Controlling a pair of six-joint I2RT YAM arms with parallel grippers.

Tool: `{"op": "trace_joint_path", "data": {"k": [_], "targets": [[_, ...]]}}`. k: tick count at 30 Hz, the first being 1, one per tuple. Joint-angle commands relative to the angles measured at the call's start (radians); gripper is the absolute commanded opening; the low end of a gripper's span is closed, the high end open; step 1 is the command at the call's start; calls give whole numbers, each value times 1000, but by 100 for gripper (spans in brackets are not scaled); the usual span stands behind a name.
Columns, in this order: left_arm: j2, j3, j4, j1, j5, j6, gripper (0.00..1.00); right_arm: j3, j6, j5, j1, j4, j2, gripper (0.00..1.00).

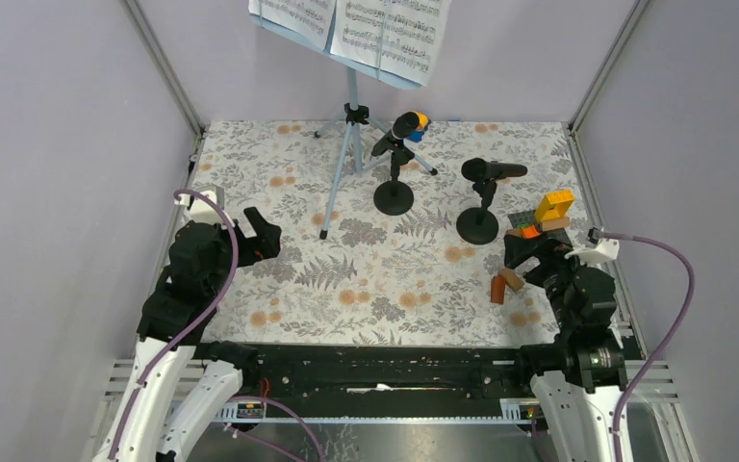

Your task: Pack up the instrument practice props

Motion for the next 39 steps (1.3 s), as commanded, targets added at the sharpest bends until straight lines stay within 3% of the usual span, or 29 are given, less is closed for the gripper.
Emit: {"op": "trace_joint_path", "data": {"k": [1,7,11,16,22,27,32,36,39], "targets": [[-15,-11,79,5,12,9,99,-126,34,-87,-2,324,-23,100],[-5,-15,80,6,5,7,99,-260,45,-171,-4,629,163,100],[-1,-22,84,8,8,7,99,-323,0,-212,-3,923,399,100],[0,-24,92,15,28,12,99,-290,-116,-199,-3,1107,677,97],[-13,-32,103,15,60,23,99,-271,-212,-197,-2,1344,871,92],[-26,-35,105,16,52,23,99,-253,-223,-269,-1,1365,904,89],[8,-44,147,23,96,14,99,-292,-196,-258,-1,1253,764,91],[97,-83,344,23,143,-81,99,-280,-191,-222,-1,1024,618,93],[192,-158,659,21,153,-136,99,-256,-178,-208,-1,846,496,93]]}}
